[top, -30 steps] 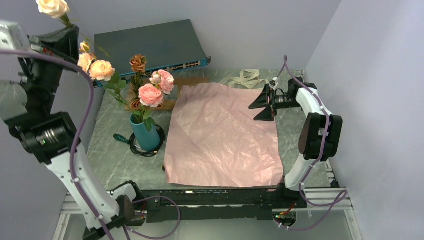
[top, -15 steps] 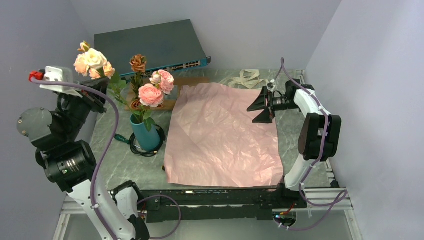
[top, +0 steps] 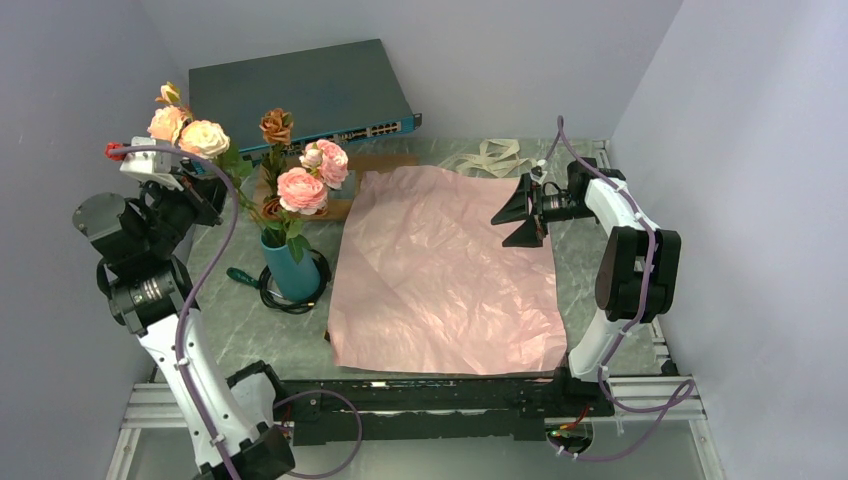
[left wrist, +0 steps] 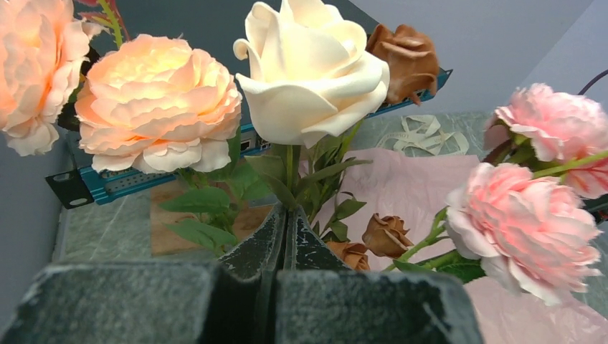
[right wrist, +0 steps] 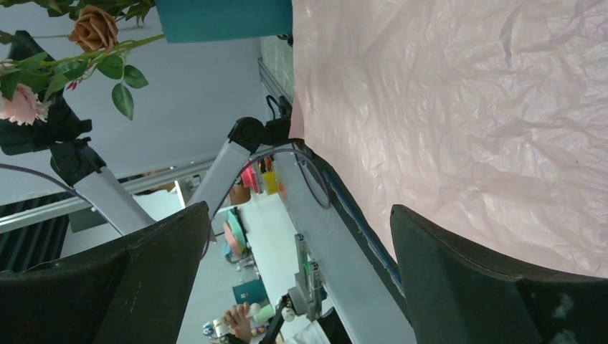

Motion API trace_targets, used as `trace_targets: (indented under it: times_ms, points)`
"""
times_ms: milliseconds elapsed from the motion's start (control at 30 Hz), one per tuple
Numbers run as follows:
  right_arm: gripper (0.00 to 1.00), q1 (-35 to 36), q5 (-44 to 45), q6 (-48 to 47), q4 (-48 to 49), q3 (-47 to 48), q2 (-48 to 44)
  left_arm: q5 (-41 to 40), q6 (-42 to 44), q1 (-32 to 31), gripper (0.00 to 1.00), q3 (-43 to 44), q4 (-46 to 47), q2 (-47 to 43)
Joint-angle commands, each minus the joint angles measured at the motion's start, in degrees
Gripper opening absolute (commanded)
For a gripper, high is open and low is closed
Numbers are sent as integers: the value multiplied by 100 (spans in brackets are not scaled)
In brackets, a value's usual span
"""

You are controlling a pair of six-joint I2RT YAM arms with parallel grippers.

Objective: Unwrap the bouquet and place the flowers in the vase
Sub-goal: Insert the fake flower into the vase.

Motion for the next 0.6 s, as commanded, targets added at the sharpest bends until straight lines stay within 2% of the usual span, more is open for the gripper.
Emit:
trace_targets:
  times_ms: [0, 400, 567]
  points:
    - [100, -2, 61, -37, 115, 4, -252, 307, -197, 31, 0, -189, 847, 85]
    - [100, -2, 35, -70, 66, 152, -45, 617, 101, 6, 0, -1099, 824, -25]
    - [100, -2, 52, -201, -63, 228, 2, 638, 686, -129, 0, -1302, 435, -13]
